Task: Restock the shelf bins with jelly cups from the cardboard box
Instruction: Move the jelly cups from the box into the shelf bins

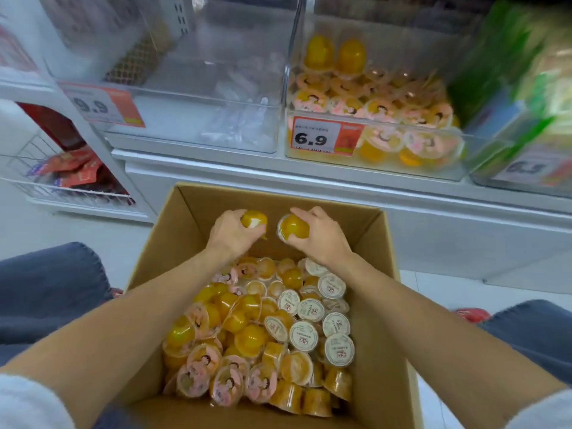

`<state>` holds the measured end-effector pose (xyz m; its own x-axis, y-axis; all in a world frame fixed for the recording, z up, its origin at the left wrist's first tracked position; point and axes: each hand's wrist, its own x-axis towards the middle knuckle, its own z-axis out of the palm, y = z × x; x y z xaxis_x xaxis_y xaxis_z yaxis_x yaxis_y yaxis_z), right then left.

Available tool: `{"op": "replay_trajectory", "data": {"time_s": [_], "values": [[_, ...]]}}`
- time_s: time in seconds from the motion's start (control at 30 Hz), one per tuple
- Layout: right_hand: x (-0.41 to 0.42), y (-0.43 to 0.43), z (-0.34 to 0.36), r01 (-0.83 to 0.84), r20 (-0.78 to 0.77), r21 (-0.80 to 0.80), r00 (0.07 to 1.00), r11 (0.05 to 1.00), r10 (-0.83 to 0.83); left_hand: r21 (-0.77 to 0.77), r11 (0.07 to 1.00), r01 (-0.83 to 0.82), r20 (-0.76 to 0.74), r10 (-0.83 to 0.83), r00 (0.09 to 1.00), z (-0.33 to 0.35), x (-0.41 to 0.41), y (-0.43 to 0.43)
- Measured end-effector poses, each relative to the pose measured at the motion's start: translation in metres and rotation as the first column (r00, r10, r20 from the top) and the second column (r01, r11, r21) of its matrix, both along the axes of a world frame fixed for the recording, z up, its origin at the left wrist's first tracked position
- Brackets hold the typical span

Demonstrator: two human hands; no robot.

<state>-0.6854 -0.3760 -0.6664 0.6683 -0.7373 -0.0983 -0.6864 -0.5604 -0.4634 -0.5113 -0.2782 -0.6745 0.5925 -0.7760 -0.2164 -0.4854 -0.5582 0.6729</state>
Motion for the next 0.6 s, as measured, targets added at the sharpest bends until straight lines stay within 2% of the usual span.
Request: {"op": "replay_trajectory", "data": {"time_s": [0.13,0.23,0.33,0.43,0.6], "values": [[-0.025,-0.003,0.071,0.013,0.149,-0.171,0.989,0.985,0.012,-0.213,0.976,0.052,0.07,-0.038,0.997,0.069,-0.036,-0.009],[-0.036,-0.012,0.117,0.088,0.259,-0.3,0.966,0.95,-0.008,-0.376,0.925,0.057,0.121,-0.012,0.993,0.11,-0.052,-0.023],[-0.045,-0.029,0.153,0.187,0.424,-0.298,0.905,0.936,-0.046,-0.5,0.857,0.123,0.211,-0.017,0.977,0.147,-0.062,-0.043],[-0.052,-0.057,0.174,0.284,0.531,-0.275,0.841,0.918,-0.101,-0.535,0.825,0.185,0.29,-0.026,0.957,0.176,-0.068,-0.069],[-0.06,-0.116,0.18,0.366,0.511,-0.274,0.839,0.889,-0.188,-0.515,0.825,0.231,0.305,-0.075,0.949,0.198,-0.092,-0.123]]}}
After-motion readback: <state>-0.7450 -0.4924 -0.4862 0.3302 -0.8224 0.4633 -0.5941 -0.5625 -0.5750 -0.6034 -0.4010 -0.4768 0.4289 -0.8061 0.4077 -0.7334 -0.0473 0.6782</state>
